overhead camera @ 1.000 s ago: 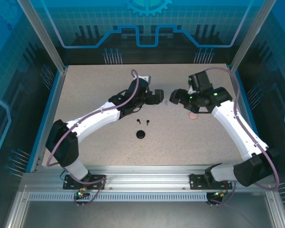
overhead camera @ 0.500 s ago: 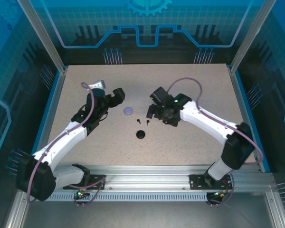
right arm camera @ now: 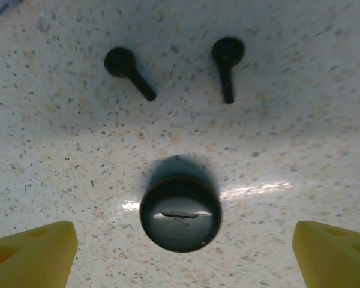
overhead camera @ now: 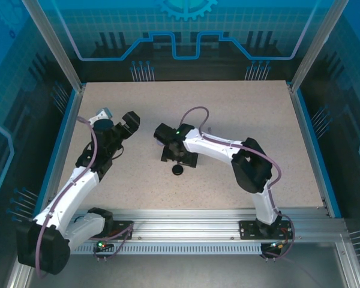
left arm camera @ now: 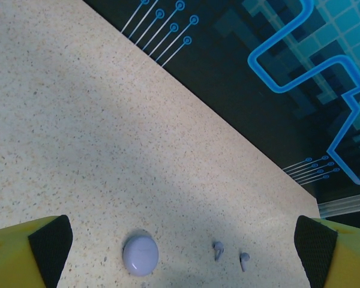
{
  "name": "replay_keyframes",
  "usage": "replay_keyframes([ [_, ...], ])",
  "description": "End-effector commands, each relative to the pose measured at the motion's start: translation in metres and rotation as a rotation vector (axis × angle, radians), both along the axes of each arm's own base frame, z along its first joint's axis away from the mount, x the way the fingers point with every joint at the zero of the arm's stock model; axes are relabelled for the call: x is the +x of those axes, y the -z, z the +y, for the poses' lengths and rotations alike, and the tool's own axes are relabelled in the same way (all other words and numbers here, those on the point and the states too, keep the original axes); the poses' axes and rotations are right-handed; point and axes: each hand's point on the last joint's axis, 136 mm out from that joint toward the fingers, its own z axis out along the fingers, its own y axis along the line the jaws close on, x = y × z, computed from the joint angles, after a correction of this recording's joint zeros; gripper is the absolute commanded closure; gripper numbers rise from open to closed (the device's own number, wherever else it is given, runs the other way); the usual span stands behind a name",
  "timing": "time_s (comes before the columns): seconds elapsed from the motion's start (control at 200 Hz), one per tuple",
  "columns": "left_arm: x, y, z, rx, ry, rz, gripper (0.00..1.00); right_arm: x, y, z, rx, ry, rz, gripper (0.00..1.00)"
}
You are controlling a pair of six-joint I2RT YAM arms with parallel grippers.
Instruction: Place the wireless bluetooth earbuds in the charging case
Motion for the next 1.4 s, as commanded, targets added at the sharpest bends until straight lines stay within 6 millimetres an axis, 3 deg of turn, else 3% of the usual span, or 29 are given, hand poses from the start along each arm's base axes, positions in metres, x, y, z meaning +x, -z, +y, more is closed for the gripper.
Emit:
replay_keyframes([
  [0.0,-0.005,0.004,-0.002,-0.023,0.026,0.012,0.01,-0.009,0.006,0.01,0.005,0.015,0.044,0.11],
  [0.535,-0.007,-0.005,-0.015,-0.024,0.114,0.006,0.01,-0.014,0.044,0.007,-0.051,0.004,0.116,0.25],
  [0.79,-0.005,-0.009,-0.018,-0.033,0.124,-0.008,0.01,-0.013,0.051,0.003,-0.048,0.006,0.133,0.32],
  [1.396,-0.003,-0.013,-0.019,-0.037,0.129,-0.019,0.01,-0.013,0.066,0.0,-0.094,-0.01,0.169,0.35],
])
